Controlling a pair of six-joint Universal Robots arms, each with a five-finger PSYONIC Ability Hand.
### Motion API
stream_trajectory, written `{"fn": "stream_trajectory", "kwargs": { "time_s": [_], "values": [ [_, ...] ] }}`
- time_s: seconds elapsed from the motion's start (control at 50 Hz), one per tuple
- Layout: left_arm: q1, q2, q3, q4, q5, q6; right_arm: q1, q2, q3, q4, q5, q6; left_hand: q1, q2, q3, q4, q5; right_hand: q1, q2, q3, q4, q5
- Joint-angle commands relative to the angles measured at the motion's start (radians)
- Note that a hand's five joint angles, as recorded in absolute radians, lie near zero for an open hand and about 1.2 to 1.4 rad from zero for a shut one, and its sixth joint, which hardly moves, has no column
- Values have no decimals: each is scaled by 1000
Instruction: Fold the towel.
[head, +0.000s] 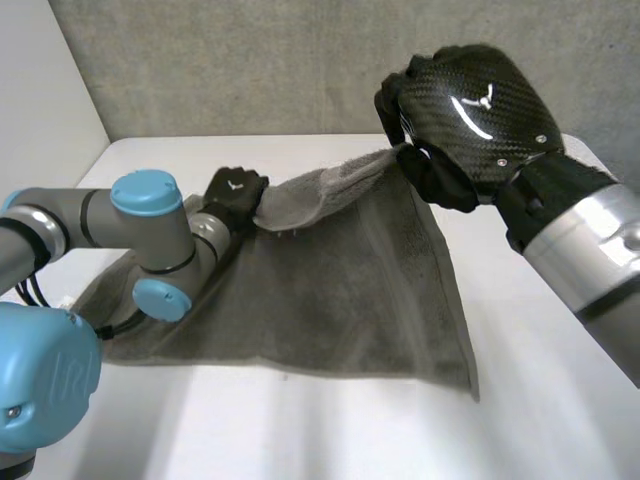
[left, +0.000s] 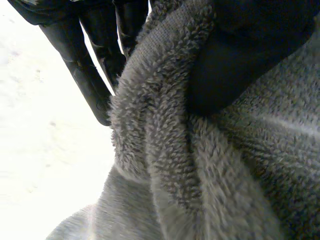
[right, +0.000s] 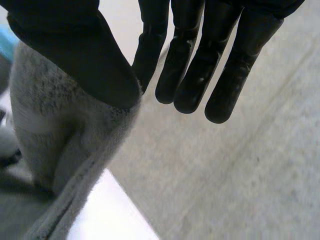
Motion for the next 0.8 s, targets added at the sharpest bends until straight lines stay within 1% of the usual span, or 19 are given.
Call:
{"fn": "stream_trajectory", "kwargs": {
  "time_s": [0.02,0.06,0.12,0.16,0.18,0.22,0.34,0.38,0.44,0.48,0.58,0.62,0.66,0.68,0.72,0.74,0.76,0.78,0.8],
  "values": [
    [4,61,24,76,0,4,-28,269,-146,5,64,0,268,236,240,236,247,430,228,216,203,253],
    [4,94,78,137,1,28,-25,376,-291,0,120,-3,268,236,240,236,247,430,228,216,203,253],
    [4,110,119,172,0,50,-23,421,-376,-10,153,-11,268,236,240,236,247,430,228,216,203,253],
    [4,145,217,213,-10,91,-28,487,-547,-74,203,0,268,236,240,236,247,430,228,216,203,253],
    [4,145,217,213,-10,91,-28,487,-548,-75,203,0,268,236,240,236,247,430,228,216,203,253],
    [4,195,268,218,-13,103,-28,502,-643,-194,217,2,268,236,240,236,247,430,228,216,203,253],
    [3,289,181,216,-37,105,-26,486,-615,-331,222,3,268,236,240,236,247,430,228,216,203,253],
    [3,335,43,219,-53,108,-28,476,-533,-357,214,2,268,236,240,236,247,430,228,216,203,253],
    [3,347,-33,221,-53,108,-33,475,-483,-366,212,0,268,236,240,236,247,430,228,216,203,253],
    [0,355,-179,224,-50,113,-39,473,-392,-351,217,0,268,236,240,236,247,430,228,216,203,253],
    [-22,338,-366,227,-49,143,-42,487,-243,-288,214,-15,213,181,184,181,192,430,228,216,203,253],
    [-43,321,-415,227,-54,156,-43,498,-203,-240,209,-18,154,122,125,122,133,430,228,216,203,253],
    [-97,292,-494,224,-50,179,-54,542,-155,-135,214,-43,-105,-137,-134,-138,-127,430,228,216,203,253],
    [-97,292,-494,224,-49,179,-54,542,-155,-135,214,-43,-107,-139,-136,-139,-129,430,228,216,203,253],
    [-138,289,-558,218,-51,192,-91,559,-135,-23,228,-93,-569,-601,-597,-601,-590,430,228,216,203,253],
    [-138,289,-559,218,-51,192,-91,559,-135,-23,228,-94,-571,-603,-600,-603,-592,430,228,216,203,253],
    [-155,297,-583,215,-51,200,-117,552,-123,20,232,-119,-742,-774,-771,-775,-764,430,228,216,203,253],
    [-172,311,-605,210,-51,209,-146,541,-112,49,238,-141,-828,-860,-857,-861,-850,430,228,216,203,253],
    [-172,311,-605,210,-51,209,-146,541,-112,49,238,-141,-829,-861,-858,-862,-851,430,228,216,203,253]
  ]
}}
